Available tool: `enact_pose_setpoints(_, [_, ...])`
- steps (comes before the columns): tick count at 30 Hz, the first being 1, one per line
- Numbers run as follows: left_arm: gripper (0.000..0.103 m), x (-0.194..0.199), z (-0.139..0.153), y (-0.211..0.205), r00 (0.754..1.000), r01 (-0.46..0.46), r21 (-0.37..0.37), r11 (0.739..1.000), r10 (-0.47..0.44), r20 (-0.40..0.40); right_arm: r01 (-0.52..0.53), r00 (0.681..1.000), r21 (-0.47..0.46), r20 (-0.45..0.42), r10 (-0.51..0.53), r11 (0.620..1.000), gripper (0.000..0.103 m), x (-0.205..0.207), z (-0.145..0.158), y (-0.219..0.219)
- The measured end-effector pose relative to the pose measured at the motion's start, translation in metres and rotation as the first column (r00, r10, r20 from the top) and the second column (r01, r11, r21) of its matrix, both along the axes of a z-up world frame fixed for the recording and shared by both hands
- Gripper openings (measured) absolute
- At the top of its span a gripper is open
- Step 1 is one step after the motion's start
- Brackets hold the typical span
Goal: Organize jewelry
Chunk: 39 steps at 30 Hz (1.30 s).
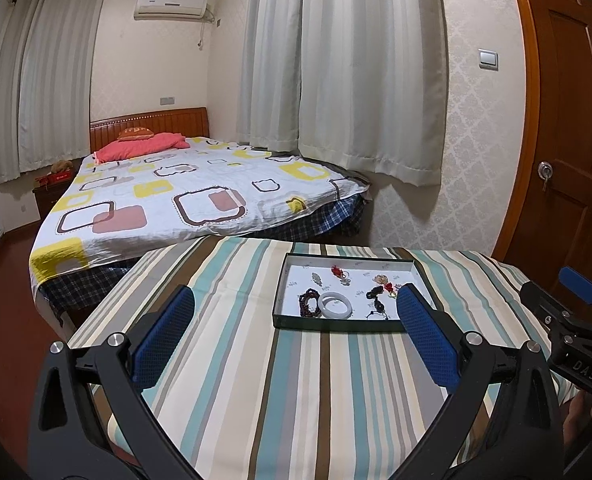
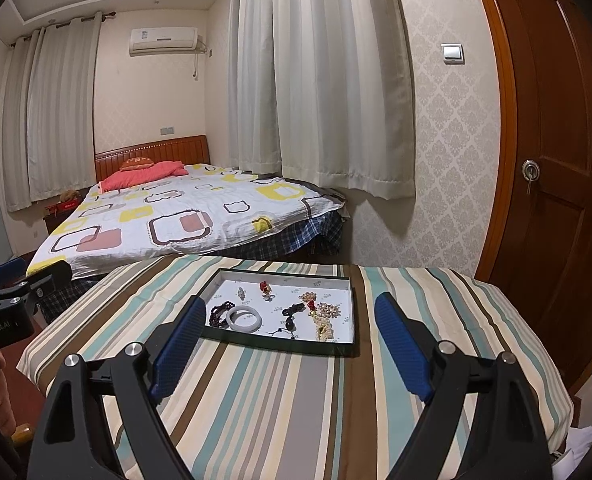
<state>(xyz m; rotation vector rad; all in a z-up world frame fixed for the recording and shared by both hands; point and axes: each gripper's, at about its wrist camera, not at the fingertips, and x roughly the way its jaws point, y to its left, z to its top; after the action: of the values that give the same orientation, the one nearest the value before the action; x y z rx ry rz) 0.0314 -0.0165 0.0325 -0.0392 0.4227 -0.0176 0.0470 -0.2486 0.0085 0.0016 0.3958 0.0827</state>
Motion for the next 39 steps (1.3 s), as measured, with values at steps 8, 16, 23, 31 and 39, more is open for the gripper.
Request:
enact_pose_setpoints(8, [0.098,0.000,0.000,-0.001,1.000,0.002,-0.001,1.000,-0.002,0.000,0.000,1.000,0.000,0.000,0.000,1.000,0.084,0.000,0.000,0.000])
enact_pose_setpoints(16, [0.098,-0.001,0.001,-0.006,1.000,0.011,-0.001,1.000,-0.011,-0.001,0.000,1.000,0.000,0.000,0.000,1.000,0.084,0.000,0.000,0.000])
enact_pose_setpoints(23, [0.098,0.001,0.004,-0.011,1.000,0.009,0.003,1.000,-0.009,0.011,0.000,1.000,0.000,0.000,0.000,1.000,0.084,0.000,0.000,0.000])
enact_pose_setpoints(31, [0.098,0.002,0.003,-0.010,1.000,0.004,0.007,1.000,-0.004,0.003,0.000,1.000,0.000,-0.002,0.000,1.000,0.084,0.000,0.000,0.001])
enact_pose_setpoints(39, [0.099,0.002,0.001,-0.006,1.000,-0.008,0.020,1.000,0.008,0.015,-0.004,1.000,-0.001,-0.012,0.004,1.000,0.084,-0.001,-0.005,0.005])
